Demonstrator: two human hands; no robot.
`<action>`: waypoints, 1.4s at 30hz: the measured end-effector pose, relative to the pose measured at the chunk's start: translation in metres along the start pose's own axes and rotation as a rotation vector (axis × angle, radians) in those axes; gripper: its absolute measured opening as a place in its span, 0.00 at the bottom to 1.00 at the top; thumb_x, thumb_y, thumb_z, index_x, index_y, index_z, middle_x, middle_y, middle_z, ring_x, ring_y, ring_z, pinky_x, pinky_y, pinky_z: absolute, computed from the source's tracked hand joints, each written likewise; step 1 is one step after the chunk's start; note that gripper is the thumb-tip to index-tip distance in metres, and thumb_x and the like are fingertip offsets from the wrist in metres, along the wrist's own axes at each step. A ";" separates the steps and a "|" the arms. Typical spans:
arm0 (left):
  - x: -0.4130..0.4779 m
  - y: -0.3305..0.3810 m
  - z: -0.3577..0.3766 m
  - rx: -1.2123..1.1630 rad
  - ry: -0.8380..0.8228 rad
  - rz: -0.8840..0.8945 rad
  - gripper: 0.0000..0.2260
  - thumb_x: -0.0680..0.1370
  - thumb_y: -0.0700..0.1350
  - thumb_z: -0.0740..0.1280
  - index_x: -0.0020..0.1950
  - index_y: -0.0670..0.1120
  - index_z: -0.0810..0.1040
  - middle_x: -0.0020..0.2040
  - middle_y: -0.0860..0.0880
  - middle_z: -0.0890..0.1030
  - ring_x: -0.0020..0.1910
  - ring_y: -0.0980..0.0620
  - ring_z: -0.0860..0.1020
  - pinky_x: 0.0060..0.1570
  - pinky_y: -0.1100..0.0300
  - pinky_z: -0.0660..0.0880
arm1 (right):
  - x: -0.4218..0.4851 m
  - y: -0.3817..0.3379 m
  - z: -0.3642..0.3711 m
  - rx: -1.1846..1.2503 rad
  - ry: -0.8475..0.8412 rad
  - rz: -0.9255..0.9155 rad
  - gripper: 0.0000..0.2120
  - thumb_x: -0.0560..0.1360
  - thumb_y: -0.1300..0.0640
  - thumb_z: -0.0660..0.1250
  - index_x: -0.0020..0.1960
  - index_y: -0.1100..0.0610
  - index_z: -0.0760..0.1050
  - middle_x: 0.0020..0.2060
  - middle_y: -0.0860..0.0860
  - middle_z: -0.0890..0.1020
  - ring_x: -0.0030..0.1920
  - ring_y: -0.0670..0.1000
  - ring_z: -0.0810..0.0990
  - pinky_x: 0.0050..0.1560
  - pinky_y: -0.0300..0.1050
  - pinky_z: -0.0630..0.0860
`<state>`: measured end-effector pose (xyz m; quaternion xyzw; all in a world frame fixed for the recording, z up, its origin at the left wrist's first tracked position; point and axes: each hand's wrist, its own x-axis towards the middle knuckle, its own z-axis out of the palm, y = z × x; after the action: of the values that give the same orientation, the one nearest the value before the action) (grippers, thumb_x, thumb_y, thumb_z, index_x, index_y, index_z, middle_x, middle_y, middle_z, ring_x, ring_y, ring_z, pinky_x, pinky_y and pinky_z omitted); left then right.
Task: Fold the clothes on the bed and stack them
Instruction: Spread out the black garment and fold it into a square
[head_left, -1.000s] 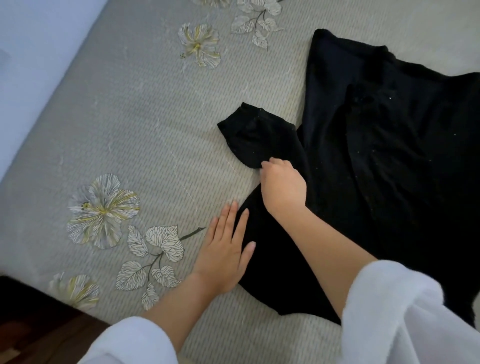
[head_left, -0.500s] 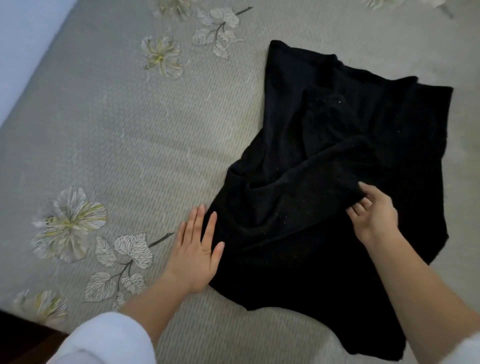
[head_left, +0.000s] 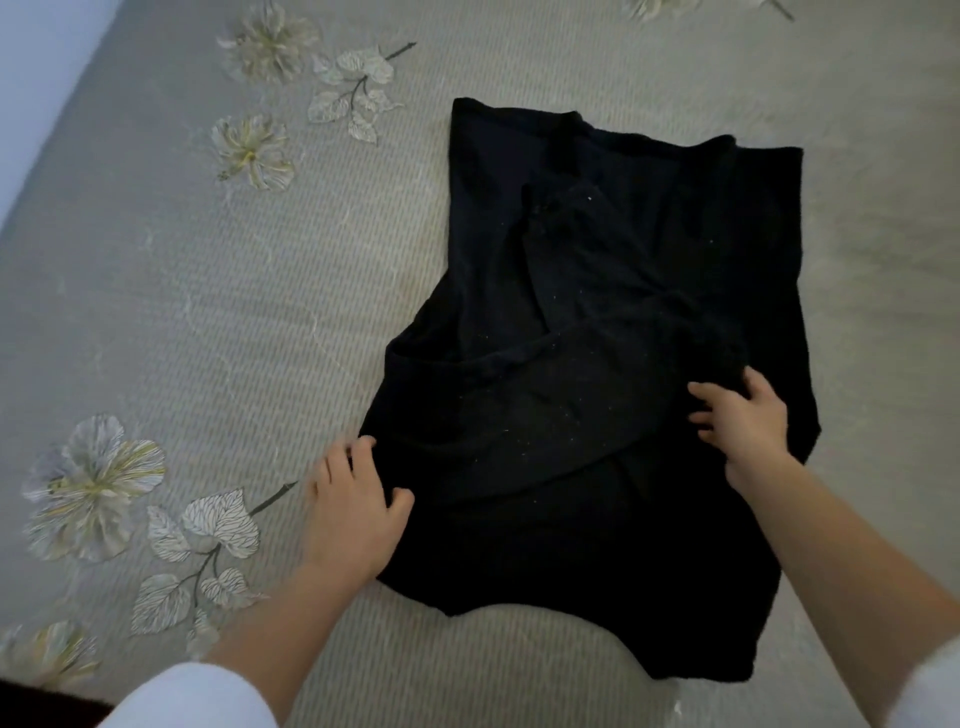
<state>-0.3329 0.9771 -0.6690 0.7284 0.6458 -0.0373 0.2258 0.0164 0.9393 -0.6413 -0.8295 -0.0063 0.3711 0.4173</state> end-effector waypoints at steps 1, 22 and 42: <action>0.000 0.001 -0.001 -0.107 0.009 -0.043 0.25 0.75 0.48 0.66 0.69 0.43 0.63 0.63 0.42 0.68 0.60 0.45 0.69 0.57 0.51 0.69 | 0.003 -0.002 -0.002 0.011 -0.023 -0.056 0.32 0.73 0.62 0.68 0.74 0.49 0.63 0.51 0.53 0.82 0.37 0.48 0.78 0.35 0.41 0.73; -0.062 -0.009 0.010 0.125 -0.092 0.344 0.41 0.66 0.33 0.66 0.77 0.45 0.56 0.77 0.44 0.53 0.76 0.45 0.50 0.72 0.48 0.51 | -0.114 0.167 -0.111 -1.211 -0.304 -0.653 0.46 0.69 0.53 0.68 0.78 0.53 0.43 0.78 0.48 0.45 0.77 0.49 0.37 0.74 0.50 0.35; -0.131 0.039 -0.004 0.540 -0.526 0.366 0.13 0.76 0.36 0.59 0.57 0.44 0.78 0.52 0.46 0.80 0.49 0.47 0.79 0.44 0.57 0.75 | -0.135 0.153 -0.144 -1.257 -0.490 -0.480 0.16 0.74 0.56 0.62 0.61 0.51 0.73 0.50 0.53 0.81 0.49 0.55 0.79 0.45 0.47 0.76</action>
<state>-0.3179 0.8557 -0.6090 0.8297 0.3931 -0.3493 0.1871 -0.0379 0.6970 -0.6111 -0.7817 -0.4947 0.3707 -0.0826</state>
